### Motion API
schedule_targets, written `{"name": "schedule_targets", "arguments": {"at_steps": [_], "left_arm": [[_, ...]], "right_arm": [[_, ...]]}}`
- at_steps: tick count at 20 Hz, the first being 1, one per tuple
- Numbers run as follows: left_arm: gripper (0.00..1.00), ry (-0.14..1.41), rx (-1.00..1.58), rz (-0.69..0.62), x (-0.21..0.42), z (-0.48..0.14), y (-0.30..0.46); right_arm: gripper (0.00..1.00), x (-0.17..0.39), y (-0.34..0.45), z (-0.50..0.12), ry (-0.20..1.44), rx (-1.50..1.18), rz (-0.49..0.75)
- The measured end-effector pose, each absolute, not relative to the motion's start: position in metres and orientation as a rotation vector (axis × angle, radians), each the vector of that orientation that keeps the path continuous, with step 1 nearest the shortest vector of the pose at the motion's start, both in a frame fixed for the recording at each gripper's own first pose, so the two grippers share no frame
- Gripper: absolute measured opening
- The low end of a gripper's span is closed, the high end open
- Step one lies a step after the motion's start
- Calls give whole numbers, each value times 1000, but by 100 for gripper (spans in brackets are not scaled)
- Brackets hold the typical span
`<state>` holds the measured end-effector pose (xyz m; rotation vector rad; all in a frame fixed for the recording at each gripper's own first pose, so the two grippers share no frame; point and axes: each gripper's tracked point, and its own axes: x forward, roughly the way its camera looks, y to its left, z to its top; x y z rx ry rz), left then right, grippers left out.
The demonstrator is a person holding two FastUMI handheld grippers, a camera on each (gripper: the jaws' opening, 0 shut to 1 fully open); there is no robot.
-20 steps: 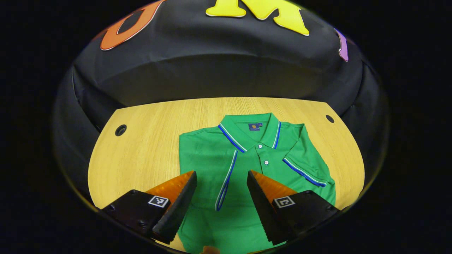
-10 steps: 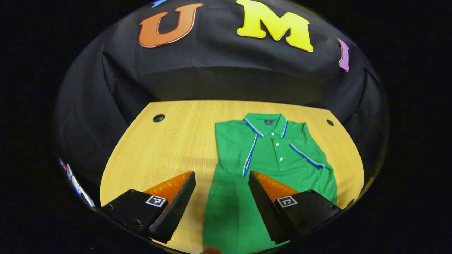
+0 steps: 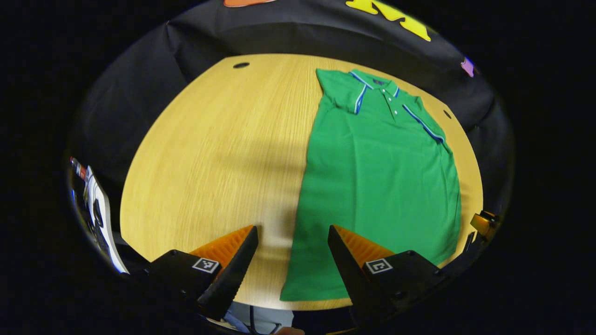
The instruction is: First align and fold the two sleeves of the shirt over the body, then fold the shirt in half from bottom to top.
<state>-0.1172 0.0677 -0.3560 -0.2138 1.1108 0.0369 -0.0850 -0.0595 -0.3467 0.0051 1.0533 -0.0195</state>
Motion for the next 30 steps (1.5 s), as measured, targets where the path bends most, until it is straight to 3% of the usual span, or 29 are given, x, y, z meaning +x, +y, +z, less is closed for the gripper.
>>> {"name": "schedule_targets", "arguments": {"at_steps": [7,12,13,14,26,28,29,30], "left_arm": [[98,1337,-244,-19,-184,-375,46],[95,1424,-69,-67,-182,-370,45],[100,1446,-91,-50,-181,-368,46],[95,1461,-104,-43,-178,-365,46],[96,1472,-99,-35,-166,-356,44],[100,1487,-98,-45,-166,-355,42],[98,1499,-95,-50,-167,-355,42],[86,1508,-99,-49,-168,-354,40]], "right_arm": [[94,-123,-73,-378,1254,21,-67],[95,-125,-58,-385,1322,39,-53],[95,-126,-56,-387,1339,32,-47],[94,-126,-55,-389,1356,16,-43],[96,-135,-47,-399,1523,-1,-24],[96,-135,-47,-401,1534,-14,-10],[92,-134,-46,-400,1534,-17,-11],[89,-134,-46,-401,1535,-22,-6]]}}
